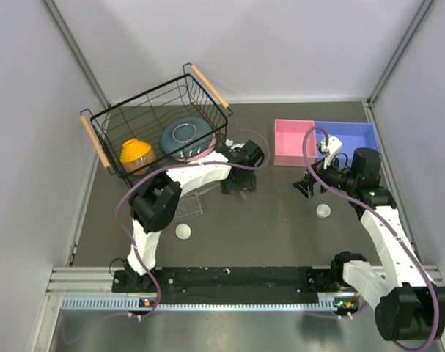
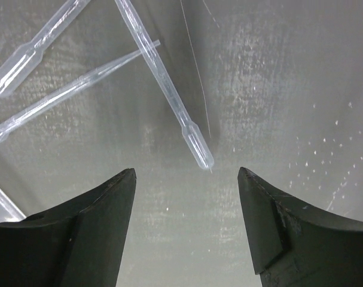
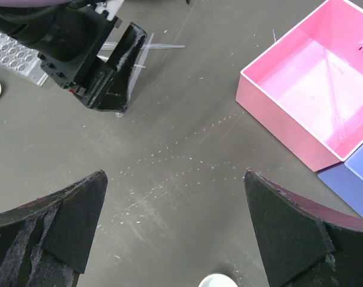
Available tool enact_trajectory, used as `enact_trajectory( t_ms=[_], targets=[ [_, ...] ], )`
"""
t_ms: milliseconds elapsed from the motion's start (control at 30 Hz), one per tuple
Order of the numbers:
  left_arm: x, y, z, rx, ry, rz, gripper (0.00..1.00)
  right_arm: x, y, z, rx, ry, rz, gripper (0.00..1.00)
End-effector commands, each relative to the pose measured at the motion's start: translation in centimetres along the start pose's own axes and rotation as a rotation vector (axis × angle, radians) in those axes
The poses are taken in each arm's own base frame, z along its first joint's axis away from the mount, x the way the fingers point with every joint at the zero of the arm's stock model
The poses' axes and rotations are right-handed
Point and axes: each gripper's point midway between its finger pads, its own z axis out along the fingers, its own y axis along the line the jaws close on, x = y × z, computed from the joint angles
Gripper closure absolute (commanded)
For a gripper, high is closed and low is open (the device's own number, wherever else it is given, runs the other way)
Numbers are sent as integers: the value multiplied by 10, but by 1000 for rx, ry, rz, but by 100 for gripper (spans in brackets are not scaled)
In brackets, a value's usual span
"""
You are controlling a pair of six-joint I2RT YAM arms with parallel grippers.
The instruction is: Organize the chemistry lab equipment
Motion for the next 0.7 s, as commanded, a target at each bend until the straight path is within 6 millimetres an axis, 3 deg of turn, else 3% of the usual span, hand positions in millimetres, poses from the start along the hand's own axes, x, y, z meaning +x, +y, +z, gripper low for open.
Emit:
enact_trajectory(
  t_ms=[0, 367, 667],
  targets=[
    [-19, -5, 7, -7, -27, -35, 28, -23, -7, -4, 20, -56, -60, 1],
    [-20, 0, 41, -51, 23, -22, 52, -22, -7, -4, 21, -52, -60, 1],
    [-7, 11, 37, -55, 57, 8, 78, -23, -7, -4, 20, -55, -62, 1]
  ],
)
